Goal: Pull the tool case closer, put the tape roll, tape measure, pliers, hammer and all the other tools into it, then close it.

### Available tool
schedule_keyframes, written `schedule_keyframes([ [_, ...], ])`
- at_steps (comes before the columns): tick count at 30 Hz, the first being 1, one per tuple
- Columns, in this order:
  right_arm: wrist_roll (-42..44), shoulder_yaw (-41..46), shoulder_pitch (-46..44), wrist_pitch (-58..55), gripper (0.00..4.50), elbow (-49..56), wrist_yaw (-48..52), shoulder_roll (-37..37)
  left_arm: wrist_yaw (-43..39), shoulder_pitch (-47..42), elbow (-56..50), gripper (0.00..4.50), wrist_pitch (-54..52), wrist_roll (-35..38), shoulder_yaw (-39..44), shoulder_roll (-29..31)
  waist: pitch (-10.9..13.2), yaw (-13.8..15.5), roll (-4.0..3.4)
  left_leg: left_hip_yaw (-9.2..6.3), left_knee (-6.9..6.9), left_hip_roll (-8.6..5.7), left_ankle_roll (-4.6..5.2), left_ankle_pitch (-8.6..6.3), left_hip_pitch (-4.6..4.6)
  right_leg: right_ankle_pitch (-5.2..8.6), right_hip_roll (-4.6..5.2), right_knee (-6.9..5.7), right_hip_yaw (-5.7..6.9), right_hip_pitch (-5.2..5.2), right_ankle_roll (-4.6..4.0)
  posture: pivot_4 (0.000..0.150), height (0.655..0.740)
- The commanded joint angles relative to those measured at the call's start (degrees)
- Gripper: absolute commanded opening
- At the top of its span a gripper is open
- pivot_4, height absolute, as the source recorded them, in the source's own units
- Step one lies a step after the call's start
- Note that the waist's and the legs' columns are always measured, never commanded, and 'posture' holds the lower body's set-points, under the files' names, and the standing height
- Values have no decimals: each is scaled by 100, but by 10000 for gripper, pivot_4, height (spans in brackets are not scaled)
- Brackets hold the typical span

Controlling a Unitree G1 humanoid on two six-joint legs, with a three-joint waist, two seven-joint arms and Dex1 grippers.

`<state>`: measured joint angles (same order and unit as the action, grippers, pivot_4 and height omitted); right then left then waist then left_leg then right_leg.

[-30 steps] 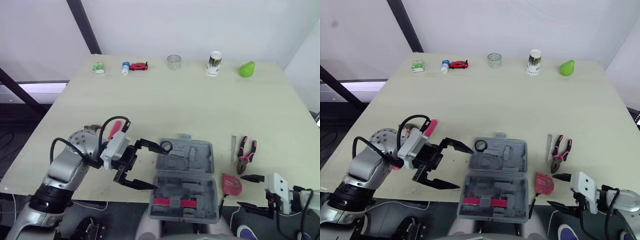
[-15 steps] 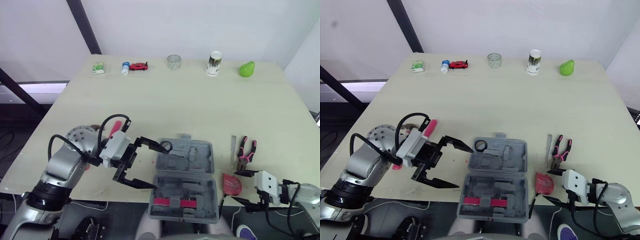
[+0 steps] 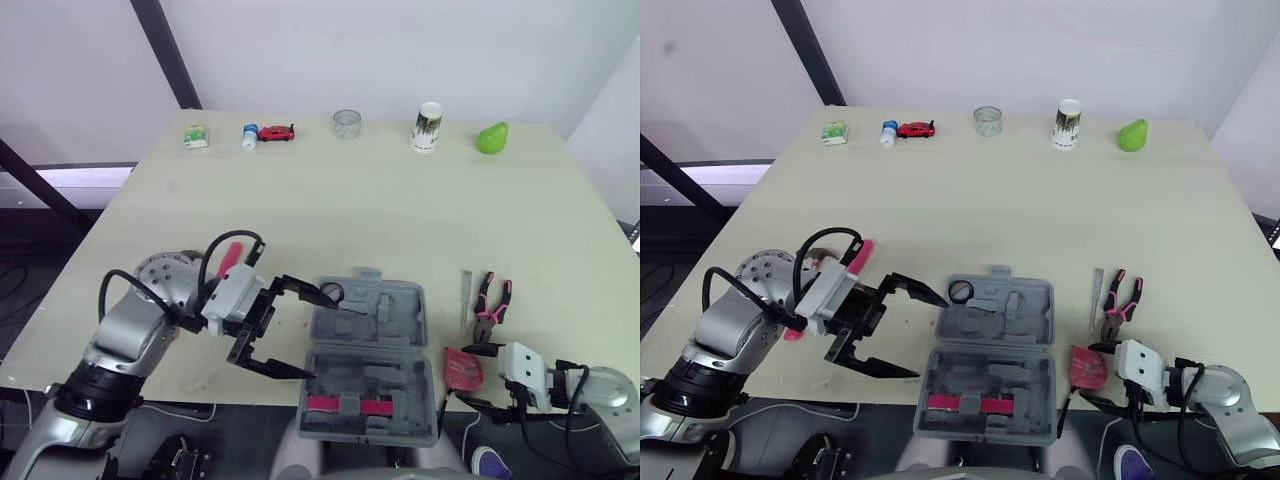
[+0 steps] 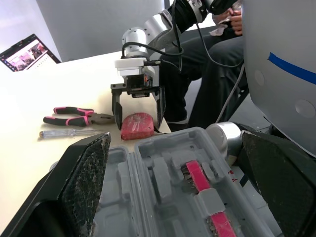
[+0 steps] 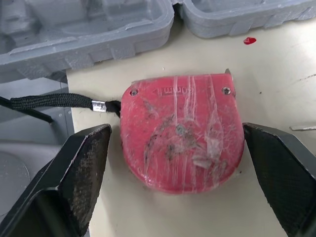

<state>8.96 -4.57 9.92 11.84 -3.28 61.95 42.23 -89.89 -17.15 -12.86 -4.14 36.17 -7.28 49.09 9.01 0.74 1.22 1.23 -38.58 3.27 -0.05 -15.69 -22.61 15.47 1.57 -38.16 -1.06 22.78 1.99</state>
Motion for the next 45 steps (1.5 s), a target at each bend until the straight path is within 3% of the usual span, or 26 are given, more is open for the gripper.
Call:
schedule_keyframes([
  [1,81,48,49,-24,32083,162,-45,-20,-261,-75,-38,45000,143,26,5,3,0,0,0,0,0,0,0,0,0,0,0,0,0,0,0,1500,7400],
  [2,82,55,54,-24,30176,176,-55,-20,-261,-79,-20,45000,161,19,-3,-1,0,0,0,0,0,0,0,0,0,0,0,0,0,0,0,1500,7400],
  [10,263,263,145,-542,30172,852,-28,310,-176,8,14,45000,65,85,121,-90,-1,1,-3,1,-1,0,0,0,0,0,0,-2,-1,0,0,1500,7400],
  [15,832,567,-177,-1731,30172,1829,-79,624,16,141,-50,45000,-125,202,288,-157,0,-20,-3,0,-4,0,0,0,2,0,0,-10,-2,1,0,1500,7400],
  [18,541,488,-526,-2264,30172,2089,-262,867,153,220,-78,45000,-245,245,400,-213,0,3,-2,-1,-5,0,0,0,3,0,0,-13,0,1,0,1500,7400],
  [21,3,121,-1330,-3027,30172,2235,-487,1085,317,339,3,45000,-307,179,506,-265,3,1,-8,-2,-7,0,0,0,1,0,0,-12,0,1,0,1500,7400],
  [28,-293,-697,-2486,-4366,30172,2616,-226,1251,667,687,34,45000,-293,145,871,-391,4,-8,-9,-9,-9,1,0,0,-5,1,-1,-21,5,10,-2,1500,7400],
  [33,-203,-1499,-3760,-5372,30172,2674,156,868,911,944,308,45000,-162,57,1282,-390,5,-51,-10,1,-13,0,0,0,-18,0,3,-30,-5,29,-2,1500,7400],
  [45,-1422,-3299,-5385,-5330,30172,1344,343,51,894,1114,486,45000,-80,-10,1630,-303,6,-143,-9,6,-16,-5,0,0,-28,1,9,-68,-12,57,-4,1500,7400],
])
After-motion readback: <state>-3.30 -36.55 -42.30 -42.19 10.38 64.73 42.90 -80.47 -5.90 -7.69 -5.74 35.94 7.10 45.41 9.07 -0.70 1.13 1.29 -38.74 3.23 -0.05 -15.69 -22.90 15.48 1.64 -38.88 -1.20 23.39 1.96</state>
